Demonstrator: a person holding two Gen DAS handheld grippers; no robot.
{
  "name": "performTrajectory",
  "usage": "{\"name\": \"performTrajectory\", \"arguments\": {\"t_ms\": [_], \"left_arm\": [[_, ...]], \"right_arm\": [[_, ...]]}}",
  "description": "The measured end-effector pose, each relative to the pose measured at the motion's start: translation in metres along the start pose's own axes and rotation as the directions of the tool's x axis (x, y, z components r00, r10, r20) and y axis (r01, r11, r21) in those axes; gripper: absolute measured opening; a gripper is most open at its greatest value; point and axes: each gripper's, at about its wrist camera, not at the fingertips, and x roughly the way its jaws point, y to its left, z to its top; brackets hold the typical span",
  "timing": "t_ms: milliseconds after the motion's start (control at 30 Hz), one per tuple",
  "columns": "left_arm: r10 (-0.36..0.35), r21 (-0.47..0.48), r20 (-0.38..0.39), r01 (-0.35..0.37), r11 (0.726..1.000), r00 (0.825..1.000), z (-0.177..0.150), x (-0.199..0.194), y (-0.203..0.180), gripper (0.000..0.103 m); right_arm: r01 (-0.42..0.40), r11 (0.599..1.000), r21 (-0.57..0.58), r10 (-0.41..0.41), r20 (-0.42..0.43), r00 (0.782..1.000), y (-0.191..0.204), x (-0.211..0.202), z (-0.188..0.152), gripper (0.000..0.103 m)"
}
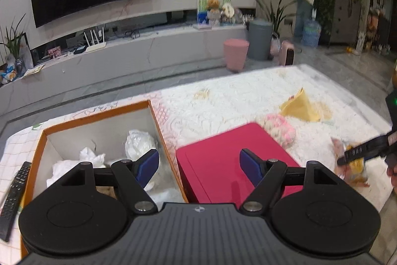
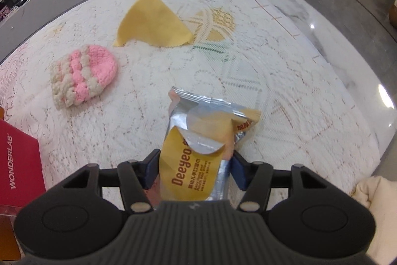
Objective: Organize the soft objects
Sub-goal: 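Lift the Deeyeo bag with the right tool while the left tool grasps the pink knitted ball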
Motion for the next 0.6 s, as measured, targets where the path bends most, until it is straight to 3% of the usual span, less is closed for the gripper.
{"name": "performTrajectory", "arguments": {"t_ms": [100, 267, 467, 600], "left_arm": [[0.009, 0.024, -0.033, -0.008, 1.000, 0.999, -0.005, -0.002, -0.015, 0.087], [0.045, 0.127, -0.011, -0.043, 0.991, 0.999, 0.004, -0.004, -0.059, 0.087], [0.005, 0.052, 0.002, -0.005, 0.999, 1.000, 0.036, 0.015, -0.114, 0.088], [-0.033, 0.047, -0.007, 0.033, 0.998, 0.999, 0.059, 0.053, -0.153, 0.088]], "right_arm": [[-0.013, 1.000, 0.015, 0.012, 0.009, 1.000, 0.000, 0.004, 0.002, 0.064], [-0.031, 0.999, -0.028, 0.032, 0.023, 0.999, 0.000, 0.009, 0.016, 0.051], [-0.106, 0.992, 0.064, 0.097, 0.126, 0.987, -0.036, -0.023, 0.040, 0.051], [-0.101, 0.989, 0.108, 0.086, 0.135, 0.987, -0.059, -0.024, 0.047, 0.051]]}}
